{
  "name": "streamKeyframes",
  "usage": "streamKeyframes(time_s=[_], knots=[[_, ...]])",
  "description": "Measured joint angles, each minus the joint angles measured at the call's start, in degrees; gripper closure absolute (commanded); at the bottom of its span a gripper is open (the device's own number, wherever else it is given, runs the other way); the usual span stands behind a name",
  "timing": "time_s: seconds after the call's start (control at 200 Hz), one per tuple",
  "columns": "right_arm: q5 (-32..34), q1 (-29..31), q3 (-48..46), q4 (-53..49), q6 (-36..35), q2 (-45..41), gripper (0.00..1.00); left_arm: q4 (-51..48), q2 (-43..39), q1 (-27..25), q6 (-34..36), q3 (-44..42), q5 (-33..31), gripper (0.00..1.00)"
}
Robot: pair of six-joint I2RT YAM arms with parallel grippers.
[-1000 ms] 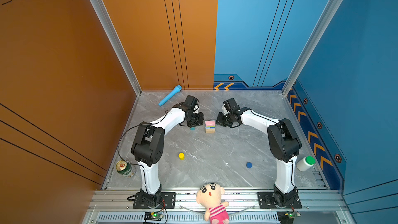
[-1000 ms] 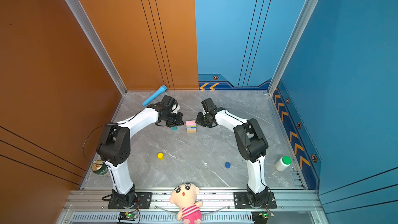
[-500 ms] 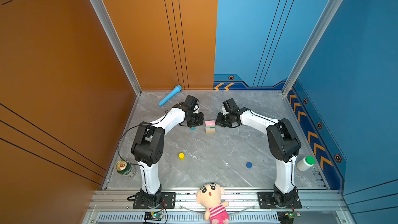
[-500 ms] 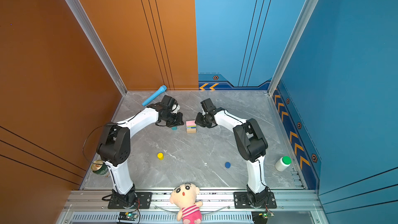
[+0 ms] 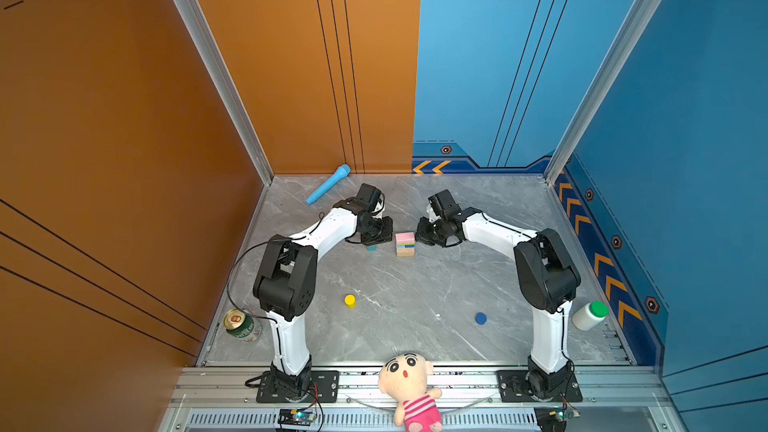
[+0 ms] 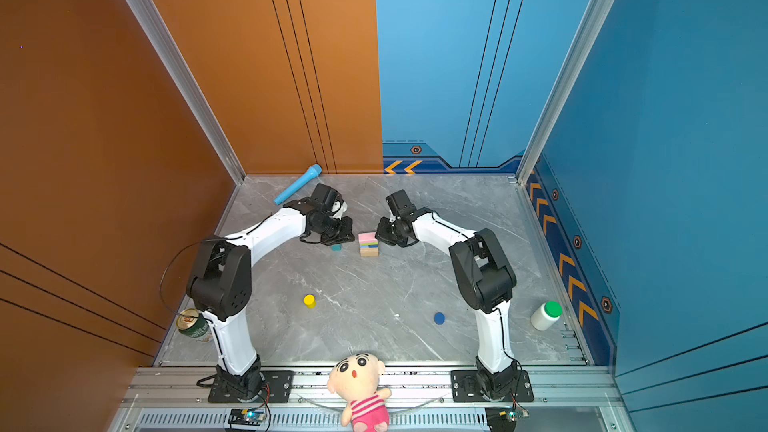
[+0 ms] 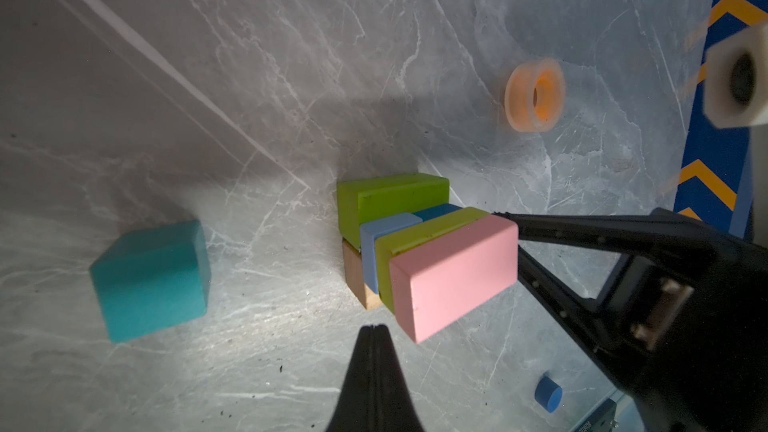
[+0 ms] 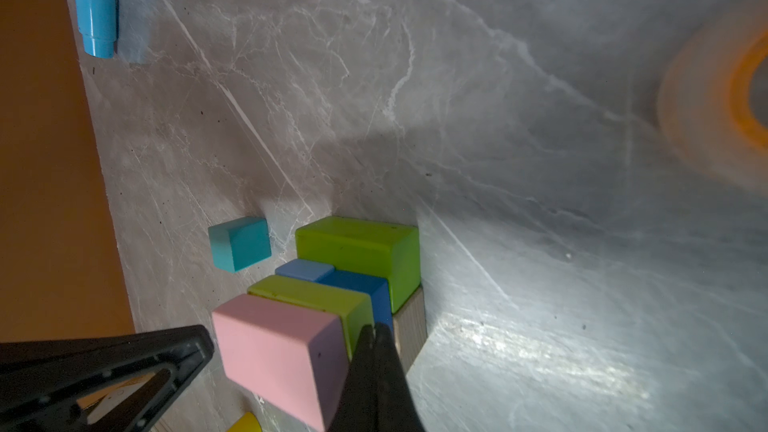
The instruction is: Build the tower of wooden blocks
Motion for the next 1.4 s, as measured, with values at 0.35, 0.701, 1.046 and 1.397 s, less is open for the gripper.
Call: streamKeyframes(time_s=[0.35, 0.701, 1.046, 1.397], knots=[[0.2, -0.15, 0.0, -0.83, -0.02, 0.0, 1.0, -1.33, 0.0, 0.9, 0.7, 0.0, -0.28, 1.0], [3.39, -2.21, -4.09, -3.5, -0.33, -5.88, 1.0, -9.35, -3.48, 4.46, 4.17, 1.99, -8.22, 0.58], [7.3, -3.8, -10.86, -4.15, -1.79, -16.59, 1.0, -15.23, -1.53, 4.02, 6.34, 5.95, -14.86, 0.44], [9.62, -6.84, -17.97, -4.61, -2.21, -23.71, 0.99, -17.49, 5.86, 1.36, 6.64, 10.67, -18.01, 0.4]])
